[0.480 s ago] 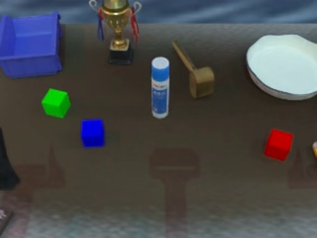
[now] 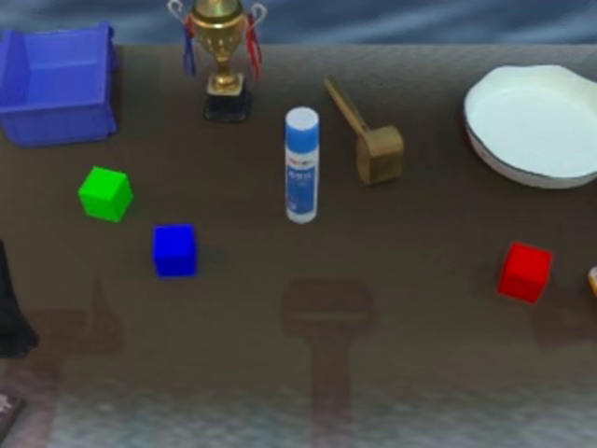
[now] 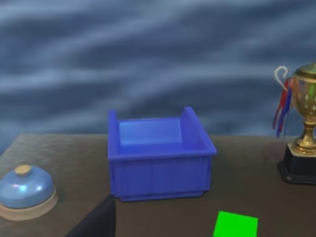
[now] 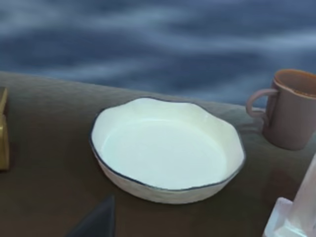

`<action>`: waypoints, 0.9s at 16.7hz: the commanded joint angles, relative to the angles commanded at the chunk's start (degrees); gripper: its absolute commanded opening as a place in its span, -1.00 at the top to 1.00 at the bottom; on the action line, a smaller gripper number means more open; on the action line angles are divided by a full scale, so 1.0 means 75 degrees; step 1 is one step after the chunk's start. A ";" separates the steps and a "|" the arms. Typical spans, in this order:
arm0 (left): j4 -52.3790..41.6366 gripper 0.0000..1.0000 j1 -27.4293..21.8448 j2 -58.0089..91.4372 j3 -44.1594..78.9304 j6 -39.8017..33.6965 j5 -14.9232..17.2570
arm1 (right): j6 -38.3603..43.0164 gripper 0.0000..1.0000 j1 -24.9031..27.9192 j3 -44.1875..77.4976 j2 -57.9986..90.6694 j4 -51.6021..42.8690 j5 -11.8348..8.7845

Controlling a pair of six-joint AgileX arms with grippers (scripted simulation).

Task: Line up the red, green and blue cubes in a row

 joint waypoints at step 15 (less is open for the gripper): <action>0.0000 -1.00 0.0000 0.0000 0.0000 0.0000 0.0000 | -0.5044 -1.00 0.1319 0.7538 1.0959 -0.5711 0.0050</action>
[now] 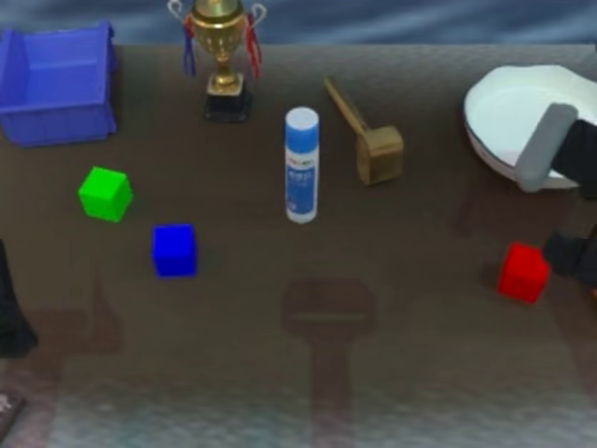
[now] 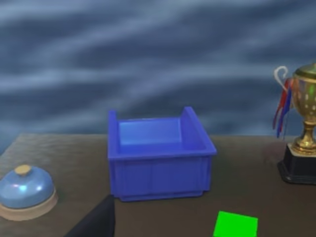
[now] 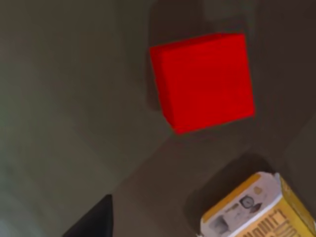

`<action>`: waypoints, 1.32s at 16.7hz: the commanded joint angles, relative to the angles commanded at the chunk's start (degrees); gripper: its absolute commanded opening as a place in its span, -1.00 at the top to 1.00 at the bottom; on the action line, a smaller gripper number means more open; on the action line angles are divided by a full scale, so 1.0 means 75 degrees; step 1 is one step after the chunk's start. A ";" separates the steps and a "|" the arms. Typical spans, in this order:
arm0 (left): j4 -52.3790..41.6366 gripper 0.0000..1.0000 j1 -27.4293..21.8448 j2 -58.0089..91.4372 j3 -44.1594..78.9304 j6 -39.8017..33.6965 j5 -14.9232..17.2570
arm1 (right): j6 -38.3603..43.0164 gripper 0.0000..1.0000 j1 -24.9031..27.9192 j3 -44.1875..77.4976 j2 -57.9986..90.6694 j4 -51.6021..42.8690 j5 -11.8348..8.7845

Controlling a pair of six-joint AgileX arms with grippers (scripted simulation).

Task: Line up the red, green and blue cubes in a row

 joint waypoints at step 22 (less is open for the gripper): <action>0.0000 -1.00 0.0000 0.0000 0.0000 0.0000 0.0000 | -0.1166 -1.00 0.0326 0.0715 0.3480 0.1117 0.0012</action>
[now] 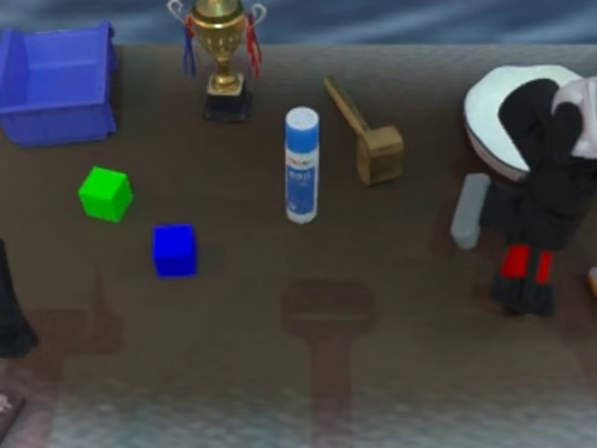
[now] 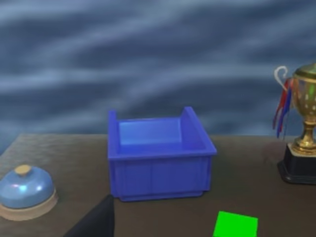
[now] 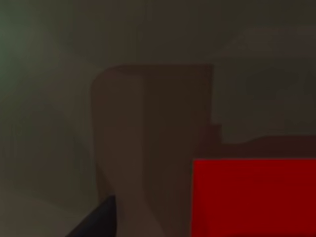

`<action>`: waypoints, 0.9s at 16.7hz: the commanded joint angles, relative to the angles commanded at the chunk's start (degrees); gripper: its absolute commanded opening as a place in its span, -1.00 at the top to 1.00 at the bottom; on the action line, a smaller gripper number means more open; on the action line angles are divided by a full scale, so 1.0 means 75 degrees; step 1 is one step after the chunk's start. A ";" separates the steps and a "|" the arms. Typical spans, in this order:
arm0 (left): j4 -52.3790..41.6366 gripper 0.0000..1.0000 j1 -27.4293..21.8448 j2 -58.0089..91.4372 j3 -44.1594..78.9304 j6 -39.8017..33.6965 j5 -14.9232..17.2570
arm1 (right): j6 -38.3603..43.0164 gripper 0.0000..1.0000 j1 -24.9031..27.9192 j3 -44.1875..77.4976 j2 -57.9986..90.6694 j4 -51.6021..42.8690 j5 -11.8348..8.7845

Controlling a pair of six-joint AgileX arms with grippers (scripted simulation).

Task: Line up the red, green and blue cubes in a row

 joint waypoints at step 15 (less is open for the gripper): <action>0.0000 -1.00 0.0000 0.0000 0.0000 0.0000 0.0000 | -0.0001 0.51 0.0002 -0.0058 0.0064 0.0094 0.0001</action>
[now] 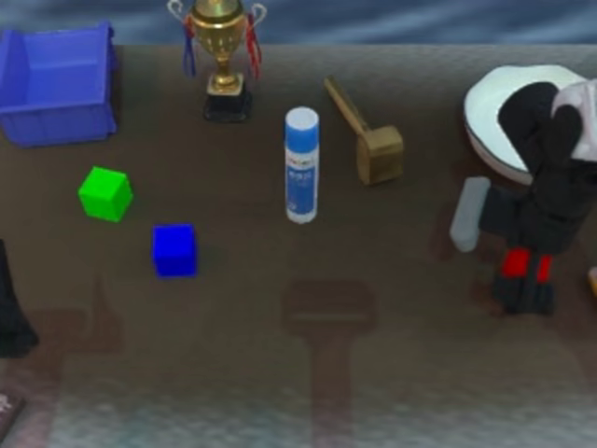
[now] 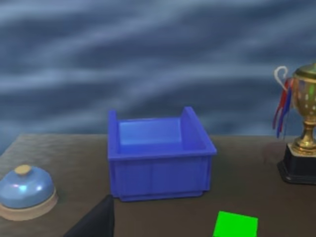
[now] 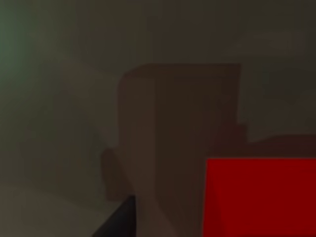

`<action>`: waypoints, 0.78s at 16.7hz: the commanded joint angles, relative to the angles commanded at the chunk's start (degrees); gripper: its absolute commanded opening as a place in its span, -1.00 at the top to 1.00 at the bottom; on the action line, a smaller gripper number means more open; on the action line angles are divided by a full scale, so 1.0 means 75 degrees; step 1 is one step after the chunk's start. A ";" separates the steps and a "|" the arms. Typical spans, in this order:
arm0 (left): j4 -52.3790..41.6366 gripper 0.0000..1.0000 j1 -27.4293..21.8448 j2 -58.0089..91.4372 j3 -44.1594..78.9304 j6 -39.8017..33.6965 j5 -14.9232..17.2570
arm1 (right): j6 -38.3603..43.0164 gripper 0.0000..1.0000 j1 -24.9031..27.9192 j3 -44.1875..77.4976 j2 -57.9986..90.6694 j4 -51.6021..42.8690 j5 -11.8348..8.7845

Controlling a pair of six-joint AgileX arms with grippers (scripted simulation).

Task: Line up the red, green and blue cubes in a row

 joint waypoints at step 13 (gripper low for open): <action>0.0000 -1.00 0.0000 0.0000 0.0000 0.0000 0.0000 | 0.0139 1.00 0.0007 0.0060 -0.0325 -0.0318 -0.0085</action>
